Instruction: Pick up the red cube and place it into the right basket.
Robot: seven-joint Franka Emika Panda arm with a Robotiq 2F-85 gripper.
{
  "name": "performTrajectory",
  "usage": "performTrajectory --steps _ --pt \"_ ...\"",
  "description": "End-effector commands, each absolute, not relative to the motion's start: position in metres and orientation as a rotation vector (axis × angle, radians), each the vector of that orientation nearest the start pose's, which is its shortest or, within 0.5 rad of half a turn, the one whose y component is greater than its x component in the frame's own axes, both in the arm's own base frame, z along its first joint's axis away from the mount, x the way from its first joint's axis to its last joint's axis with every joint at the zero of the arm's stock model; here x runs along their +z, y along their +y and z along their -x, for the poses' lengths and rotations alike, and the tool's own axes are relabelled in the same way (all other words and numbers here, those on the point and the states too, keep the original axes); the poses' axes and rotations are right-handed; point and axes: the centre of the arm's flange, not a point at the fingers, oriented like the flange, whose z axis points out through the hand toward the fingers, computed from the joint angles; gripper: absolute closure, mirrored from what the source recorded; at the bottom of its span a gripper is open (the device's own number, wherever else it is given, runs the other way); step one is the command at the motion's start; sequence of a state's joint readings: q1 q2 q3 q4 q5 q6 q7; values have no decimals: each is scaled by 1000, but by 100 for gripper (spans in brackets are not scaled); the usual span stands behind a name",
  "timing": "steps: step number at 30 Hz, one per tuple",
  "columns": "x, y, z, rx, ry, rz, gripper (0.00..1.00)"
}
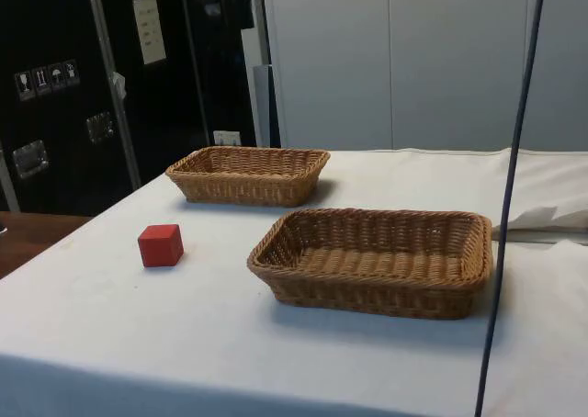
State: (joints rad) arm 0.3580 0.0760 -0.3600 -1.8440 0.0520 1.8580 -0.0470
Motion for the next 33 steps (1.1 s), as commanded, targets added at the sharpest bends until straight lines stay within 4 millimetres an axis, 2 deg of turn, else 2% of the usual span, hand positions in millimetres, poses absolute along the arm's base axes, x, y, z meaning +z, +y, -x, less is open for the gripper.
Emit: performTrajectory --steps 1,2,11,12,18,20,27,33 --pt "475 13 -584 87 -42 3115 0" --pt "477 10 -579 84 -46 3118 0" --pt "460 36 -616 74 -53 3129 0" --pt "461 34 -614 75 -60 3132 0" --pt "446 52 -638 68 -62 3141 0" --pt "447 50 -637 65 -66 3145 0" --pt "424 71 -666 39 -83 3152 0" --pt "411 80 -677 15 -103 3157 0"
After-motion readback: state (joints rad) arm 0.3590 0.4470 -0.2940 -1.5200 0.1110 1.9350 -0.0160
